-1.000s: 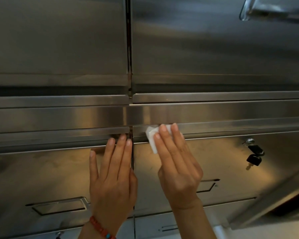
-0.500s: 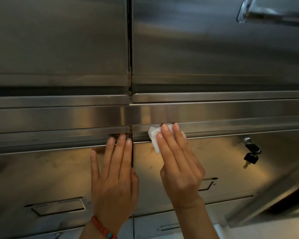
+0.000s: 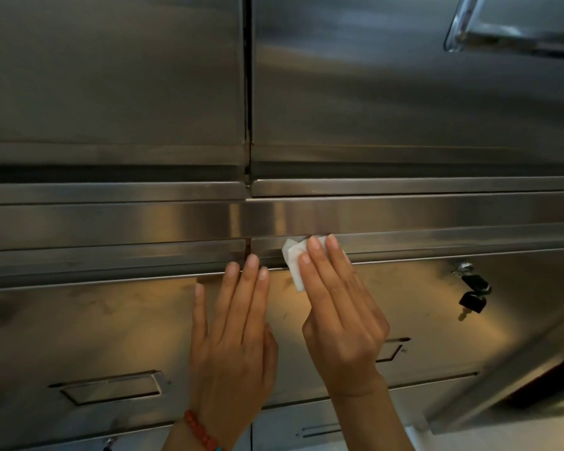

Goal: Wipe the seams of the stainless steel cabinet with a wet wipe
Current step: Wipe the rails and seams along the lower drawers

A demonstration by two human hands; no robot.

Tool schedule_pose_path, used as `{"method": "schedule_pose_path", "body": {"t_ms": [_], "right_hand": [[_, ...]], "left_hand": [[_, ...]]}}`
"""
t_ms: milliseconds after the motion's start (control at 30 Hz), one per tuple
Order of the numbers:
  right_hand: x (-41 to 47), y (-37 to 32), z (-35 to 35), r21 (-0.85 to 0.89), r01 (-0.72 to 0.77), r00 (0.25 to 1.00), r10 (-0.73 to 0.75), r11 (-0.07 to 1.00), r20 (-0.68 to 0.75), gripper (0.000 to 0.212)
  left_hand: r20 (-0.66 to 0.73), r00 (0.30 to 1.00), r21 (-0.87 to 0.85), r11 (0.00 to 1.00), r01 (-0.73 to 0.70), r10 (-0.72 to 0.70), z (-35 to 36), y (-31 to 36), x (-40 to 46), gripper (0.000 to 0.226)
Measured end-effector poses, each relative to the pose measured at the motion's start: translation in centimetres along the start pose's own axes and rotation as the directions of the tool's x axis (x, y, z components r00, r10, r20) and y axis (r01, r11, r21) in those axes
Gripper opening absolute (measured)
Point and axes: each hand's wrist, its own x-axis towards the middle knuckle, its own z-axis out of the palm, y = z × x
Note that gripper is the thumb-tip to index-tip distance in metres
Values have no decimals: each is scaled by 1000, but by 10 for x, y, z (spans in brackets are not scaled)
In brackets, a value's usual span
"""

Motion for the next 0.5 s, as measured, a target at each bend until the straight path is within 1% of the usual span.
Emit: {"method": "schedule_pose_path", "body": {"t_ms": [133,433,500], "right_hand": [[2,6,-5,24,8,1000,-8,1000,-2,34],[-2,16,-8,78,-10,999,13,997,-43,20],[-3,17,-6,82,-10,999,13,997,-40,20]], "left_hand": [[28,1000,-13,1000,1,0,2,8,-1,61],[48,999,27,1000,-8,7,5,15,-3,63],[46,999,34,999,-7,6,6,15,-3,62]]}}
